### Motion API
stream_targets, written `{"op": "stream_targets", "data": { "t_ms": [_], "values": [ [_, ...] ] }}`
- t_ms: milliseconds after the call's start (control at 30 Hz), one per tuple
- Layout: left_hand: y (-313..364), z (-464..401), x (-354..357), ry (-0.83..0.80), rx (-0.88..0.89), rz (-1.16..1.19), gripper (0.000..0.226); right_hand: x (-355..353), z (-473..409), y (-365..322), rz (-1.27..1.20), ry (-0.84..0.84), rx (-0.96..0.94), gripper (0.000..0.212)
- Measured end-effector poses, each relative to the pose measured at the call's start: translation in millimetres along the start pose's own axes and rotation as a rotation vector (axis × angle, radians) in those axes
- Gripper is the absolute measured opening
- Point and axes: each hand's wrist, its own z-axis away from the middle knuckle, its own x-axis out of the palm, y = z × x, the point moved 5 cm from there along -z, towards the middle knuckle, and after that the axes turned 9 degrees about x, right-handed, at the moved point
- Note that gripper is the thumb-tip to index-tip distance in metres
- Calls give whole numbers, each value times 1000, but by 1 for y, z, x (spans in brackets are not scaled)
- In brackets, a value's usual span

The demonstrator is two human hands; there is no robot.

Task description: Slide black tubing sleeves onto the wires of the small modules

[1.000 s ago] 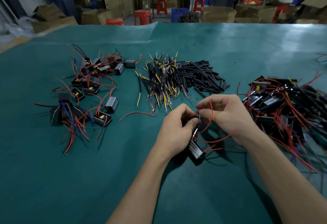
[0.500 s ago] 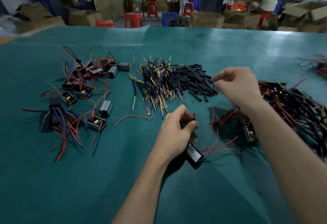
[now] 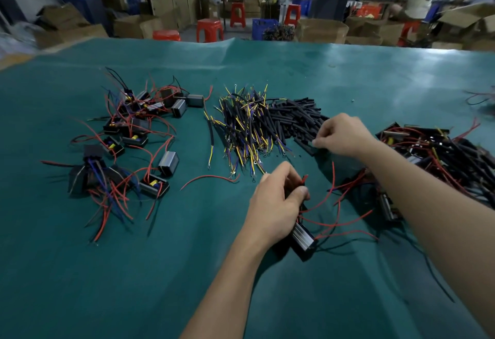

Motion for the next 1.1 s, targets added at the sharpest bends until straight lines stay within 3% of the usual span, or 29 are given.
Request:
{"op": "stream_targets", "data": {
  "t_ms": [233, 467, 600, 800, 933, 1100],
  "values": [
    [-3, -1, 0, 8, -12, 19, 19, -23, -7, -5, -292, -3, 100, 23],
    [-2, 0, -1, 11, -6, 32, 16, -29, -13, -8, -5, -4, 23, 13],
    [-1, 1, -1, 6, 6, 24, 12, -21, -10, -4, 166, -112, 0, 8],
    [2, -1, 0, -2, 24, 17, 11, -15, -4, 1, 197, -139, -14, 6],
    [1, -1, -1, 7, 13, 25, 10, -5, 5, 1, 245, -232, -93, 19],
    [3, -1, -2, 18, 8, 38, 11, -8, 22, -9, 314, -230, -168, 14]
  ]
}}
